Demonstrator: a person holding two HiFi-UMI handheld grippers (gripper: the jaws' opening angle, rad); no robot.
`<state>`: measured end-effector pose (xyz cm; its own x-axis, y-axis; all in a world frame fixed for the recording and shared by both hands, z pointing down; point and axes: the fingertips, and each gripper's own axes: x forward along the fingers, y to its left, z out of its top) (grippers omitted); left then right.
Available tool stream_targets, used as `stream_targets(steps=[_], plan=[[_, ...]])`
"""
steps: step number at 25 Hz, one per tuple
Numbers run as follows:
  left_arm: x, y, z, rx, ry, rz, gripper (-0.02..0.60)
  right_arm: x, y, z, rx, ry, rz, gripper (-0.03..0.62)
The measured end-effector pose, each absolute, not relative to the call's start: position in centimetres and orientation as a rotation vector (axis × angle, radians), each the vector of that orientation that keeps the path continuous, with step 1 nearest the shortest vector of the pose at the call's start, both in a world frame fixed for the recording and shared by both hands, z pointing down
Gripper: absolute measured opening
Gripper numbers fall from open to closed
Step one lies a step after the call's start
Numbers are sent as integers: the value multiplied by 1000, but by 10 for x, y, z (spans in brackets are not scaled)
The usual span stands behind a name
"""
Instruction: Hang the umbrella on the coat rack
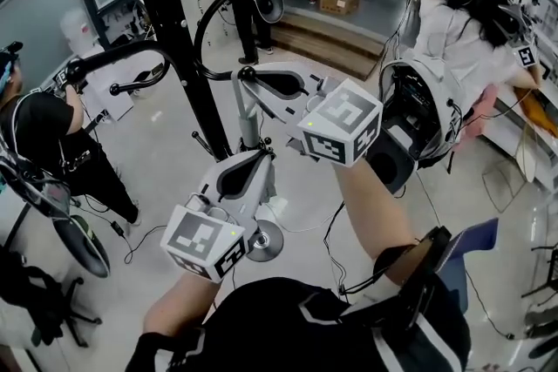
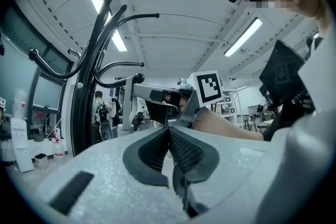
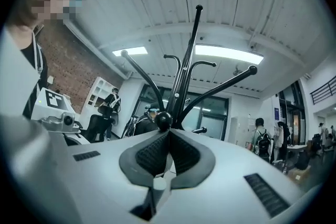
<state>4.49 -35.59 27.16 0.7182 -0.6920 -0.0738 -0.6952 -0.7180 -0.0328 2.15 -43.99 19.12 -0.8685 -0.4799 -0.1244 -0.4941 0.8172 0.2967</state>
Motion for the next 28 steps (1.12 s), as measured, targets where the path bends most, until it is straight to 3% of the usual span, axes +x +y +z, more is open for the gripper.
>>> stream_targets(steps=[20, 22, 24, 28], plan=[[23, -346, 289, -2887, 1188, 51, 11, 7, -430, 222, -790, 2975, 353, 11], [20, -345, 292, -2885, 1203, 50, 11, 4, -431, 225, -778, 2982, 324, 25], [19, -346, 294, -2883, 1221, 52, 11, -1, -433, 229, -763, 2994, 303, 84], [13, -348, 296, -2880, 1232, 51, 11, -15, -439, 236, -772, 2996, 270, 78]])
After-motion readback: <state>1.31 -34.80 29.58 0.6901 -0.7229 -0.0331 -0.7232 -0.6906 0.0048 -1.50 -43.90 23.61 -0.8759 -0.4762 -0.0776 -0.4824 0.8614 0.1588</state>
